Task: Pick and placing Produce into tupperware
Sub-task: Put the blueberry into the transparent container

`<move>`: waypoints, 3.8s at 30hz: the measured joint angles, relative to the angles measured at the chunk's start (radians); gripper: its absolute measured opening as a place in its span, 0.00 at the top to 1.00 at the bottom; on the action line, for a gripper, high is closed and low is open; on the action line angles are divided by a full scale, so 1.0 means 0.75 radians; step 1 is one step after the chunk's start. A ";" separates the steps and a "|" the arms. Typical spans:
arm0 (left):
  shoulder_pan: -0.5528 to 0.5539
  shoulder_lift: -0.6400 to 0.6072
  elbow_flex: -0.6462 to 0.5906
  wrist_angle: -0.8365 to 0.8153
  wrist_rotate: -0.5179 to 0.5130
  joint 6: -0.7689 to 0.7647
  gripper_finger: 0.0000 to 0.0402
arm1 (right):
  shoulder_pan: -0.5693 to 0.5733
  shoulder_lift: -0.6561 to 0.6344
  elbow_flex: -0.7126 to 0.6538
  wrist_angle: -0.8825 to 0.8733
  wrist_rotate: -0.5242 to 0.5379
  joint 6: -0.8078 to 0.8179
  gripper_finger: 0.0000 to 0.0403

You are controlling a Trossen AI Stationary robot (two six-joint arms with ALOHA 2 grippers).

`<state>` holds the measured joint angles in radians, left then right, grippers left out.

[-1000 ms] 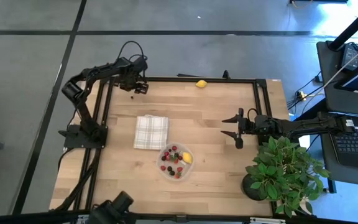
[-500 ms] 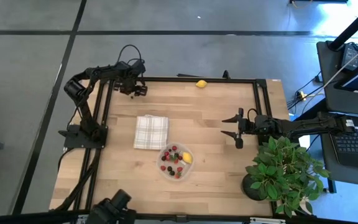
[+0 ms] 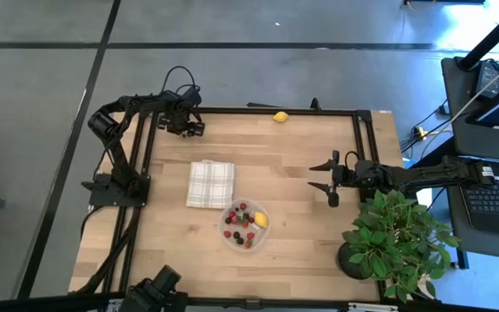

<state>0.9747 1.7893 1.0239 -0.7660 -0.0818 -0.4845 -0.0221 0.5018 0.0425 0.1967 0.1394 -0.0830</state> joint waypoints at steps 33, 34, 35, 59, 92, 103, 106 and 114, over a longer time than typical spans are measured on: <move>-0.014 0.005 -0.001 0.019 0.004 0.017 0.69 | 0.000 0.000 0.000 0.000 0.000 0.001 0.40; -0.014 0.005 -0.001 0.019 0.004 0.017 0.70 | 0.000 0.000 0.000 0.000 0.000 0.001 0.40; -0.014 0.005 -0.001 0.019 0.005 0.017 0.72 | 0.000 0.000 0.000 0.000 0.000 0.001 0.40; -0.014 0.006 -0.002 -0.004 0.003 0.032 0.87 | 0.000 0.000 0.000 0.000 0.000 0.000 0.40; -0.044 0.006 -0.004 -0.091 -0.008 0.136 0.78 | 0.000 0.000 0.000 0.001 0.000 0.001 0.40; -0.045 0.006 -0.003 -0.096 -0.009 0.130 0.85 | 0.000 0.000 0.000 0.001 -0.001 0.004 0.40; -0.045 0.006 -0.003 -0.098 -0.009 0.130 0.90 | 0.000 0.000 0.000 0.001 -0.001 0.004 0.40; -0.045 0.004 -0.003 -0.087 -0.015 0.138 0.89 | 0.000 0.000 0.000 0.001 -0.001 0.004 0.40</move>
<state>0.9408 1.7924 1.0214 -0.8310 -0.0932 -0.3812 -0.0222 0.5017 0.0425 0.1970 0.1390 -0.0799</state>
